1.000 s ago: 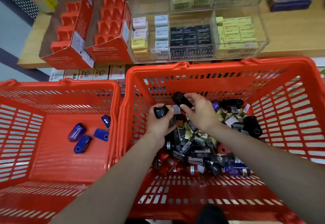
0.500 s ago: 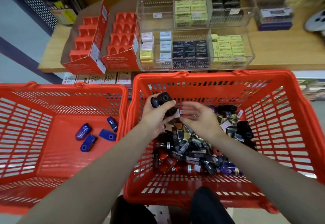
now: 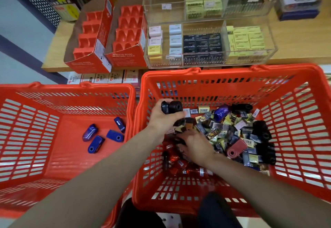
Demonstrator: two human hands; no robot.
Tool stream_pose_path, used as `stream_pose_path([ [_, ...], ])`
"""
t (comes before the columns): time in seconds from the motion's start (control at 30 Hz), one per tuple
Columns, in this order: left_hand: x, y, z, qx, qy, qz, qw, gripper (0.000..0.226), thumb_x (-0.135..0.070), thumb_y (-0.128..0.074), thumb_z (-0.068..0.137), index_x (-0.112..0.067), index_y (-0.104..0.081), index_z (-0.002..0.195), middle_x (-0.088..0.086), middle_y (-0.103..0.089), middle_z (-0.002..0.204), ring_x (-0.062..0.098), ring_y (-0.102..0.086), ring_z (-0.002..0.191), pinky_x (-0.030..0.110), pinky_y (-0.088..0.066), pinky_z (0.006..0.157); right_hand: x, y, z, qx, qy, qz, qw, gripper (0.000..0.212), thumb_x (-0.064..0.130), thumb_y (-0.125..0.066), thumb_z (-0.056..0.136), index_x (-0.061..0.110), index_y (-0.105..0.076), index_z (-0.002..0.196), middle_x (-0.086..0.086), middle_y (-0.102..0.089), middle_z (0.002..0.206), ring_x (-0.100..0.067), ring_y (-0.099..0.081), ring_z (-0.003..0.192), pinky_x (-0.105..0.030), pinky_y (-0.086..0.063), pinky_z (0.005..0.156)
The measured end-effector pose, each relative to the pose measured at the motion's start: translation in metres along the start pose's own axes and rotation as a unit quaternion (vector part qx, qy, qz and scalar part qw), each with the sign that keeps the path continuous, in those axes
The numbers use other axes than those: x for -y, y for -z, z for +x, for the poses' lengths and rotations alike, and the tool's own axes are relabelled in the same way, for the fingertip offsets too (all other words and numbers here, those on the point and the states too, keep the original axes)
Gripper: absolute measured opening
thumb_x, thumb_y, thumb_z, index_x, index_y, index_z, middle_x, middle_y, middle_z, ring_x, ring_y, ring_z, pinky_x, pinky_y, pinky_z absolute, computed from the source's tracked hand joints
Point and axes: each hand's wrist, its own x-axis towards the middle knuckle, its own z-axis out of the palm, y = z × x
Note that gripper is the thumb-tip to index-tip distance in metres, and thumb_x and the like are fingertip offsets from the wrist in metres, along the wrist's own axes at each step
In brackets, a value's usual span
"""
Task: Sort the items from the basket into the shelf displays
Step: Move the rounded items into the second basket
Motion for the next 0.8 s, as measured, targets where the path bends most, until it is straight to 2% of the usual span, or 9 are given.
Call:
stream_pose_path([
  [0.1, 0.004, -0.001, 0.000, -0.015, 0.000, -0.008, 1.000, 0.044, -0.006, -0.084, 0.075, -0.027, -0.059, 0.104, 0.004, -0.064, 0.112, 0.022, -0.066, 0.101, 0.038, -0.061, 0.080, -0.020, 0.036, -0.010, -0.062, -0.116, 0.199, 0.971, 0.031, 0.019, -0.059, 0.097, 0.016, -0.061, 0.127, -0.003, -0.069, 0.102, -0.017, -0.065, 0.085, -0.023, -0.051, 0.071],
  [0.13, 0.006, -0.002, -0.001, -0.020, 0.004, -0.020, 1.000, 0.045, -0.008, -0.085, 0.075, -0.027, -0.059, 0.107, 0.003, -0.065, 0.112, 0.021, -0.067, 0.100, 0.036, -0.062, 0.076, -0.027, 0.048, -0.013, -0.071, -0.160, 0.241, 0.955, 0.030, 0.021, -0.058, 0.098, 0.015, -0.060, 0.128, -0.003, -0.069, 0.099, -0.016, -0.064, 0.082, -0.022, -0.050, 0.069],
  [0.23, 0.011, -0.004, -0.008, -0.003, 0.048, -0.088, 0.995, 0.043, -0.010, -0.085, 0.076, -0.027, -0.061, 0.108, 0.000, -0.066, 0.110, 0.016, -0.068, 0.094, 0.025, -0.058, 0.059, -0.039, 0.075, -0.022, -0.095, -0.232, 0.442, 0.861, 0.023, 0.024, -0.058, 0.099, 0.024, -0.060, 0.122, 0.006, -0.071, 0.106, -0.020, -0.068, 0.100, -0.035, -0.055, 0.089],
  [0.3, 0.014, -0.009, -0.013, 0.028, 0.093, -0.156, 0.983, 0.046, -0.009, -0.086, 0.074, -0.023, -0.063, 0.112, 0.003, -0.065, 0.116, 0.021, -0.066, 0.100, 0.035, -0.062, 0.069, -0.032, 0.086, -0.025, -0.093, -0.217, 0.524, 0.819, 0.020, 0.024, -0.060, 0.098, 0.032, -0.056, 0.116, 0.019, -0.073, 0.095, -0.012, -0.072, 0.089, -0.031, -0.059, 0.085],
  [0.37, 0.013, -0.012, -0.017, 0.064, 0.119, -0.191, 0.972, 0.050, -0.012, -0.088, 0.070, -0.021, -0.065, 0.114, 0.005, -0.066, 0.118, 0.027, -0.064, 0.107, 0.049, -0.060, 0.079, -0.025, 0.089, -0.027, -0.081, -0.200, 0.550, 0.806, 0.030, 0.024, -0.062, 0.097, 0.025, -0.057, 0.126, 0.010, -0.071, 0.110, -0.014, -0.073, 0.089, -0.036, -0.058, 0.089],
  [0.47, 0.007, -0.015, -0.021, 0.109, 0.114, -0.198, 0.967, 0.060, -0.017, -0.091, 0.062, -0.019, -0.066, 0.117, 0.007, -0.070, 0.117, 0.029, -0.068, 0.107, 0.051, -0.059, 0.080, -0.017, 0.092, -0.031, -0.080, -0.177, 0.571, 0.798, 0.024, 0.018, -0.058, 0.099, 0.030, -0.066, 0.119, -0.005, -0.069, 0.117, -0.020, -0.071, 0.095, -0.043, -0.055, 0.094],
  [0.6, -0.004, -0.019, -0.023, 0.107, 0.089, -0.211, 0.968, 0.072, -0.017, -0.095, 0.050, -0.021, -0.067, 0.116, 0.005, -0.074, 0.110, 0.024, -0.074, 0.096, 0.044, -0.060, 0.076, -0.010, 0.098, -0.038, -0.099, -0.137, 0.528, 0.832, 0.033, 0.022, -0.062, 0.096, 0.040, -0.057, 0.123, 0.001, -0.069, 0.114, -0.013, -0.068, 0.098, -0.033, -0.056, 0.088],
  [0.67, -0.012, -0.021, -0.025, 0.078, 0.067, -0.186, 0.977, 0.066, -0.010, -0.094, 0.052, -0.026, -0.068, 0.110, 0.000, -0.076, 0.103, 0.022, -0.074, 0.092, 0.042, -0.061, 0.075, -0.004, 0.105, -0.038, -0.123, -0.104, 0.518, 0.840, 0.030, 0.021, -0.064, 0.095, 0.043, -0.057, 0.114, 0.001, -0.071, 0.104, -0.010, -0.069, 0.087, -0.025, -0.056, 0.077],
  [0.8, -0.035, -0.006, -0.036, 0.028, 0.012, -0.185, 0.982, 0.052, 0.000, -0.087, 0.064, -0.028, -0.068, 0.103, -0.006, -0.077, 0.088, 0.017, -0.075, 0.079, 0.039, -0.061, 0.070, 0.019, 0.132, -0.034, -0.131, -0.066, 0.469, 0.871, 0.034, 0.021, -0.063, 0.095, 0.042, -0.059, 0.122, 0.003, -0.066, 0.111, -0.003, -0.065, 0.093, -0.019, -0.055, 0.081],
])
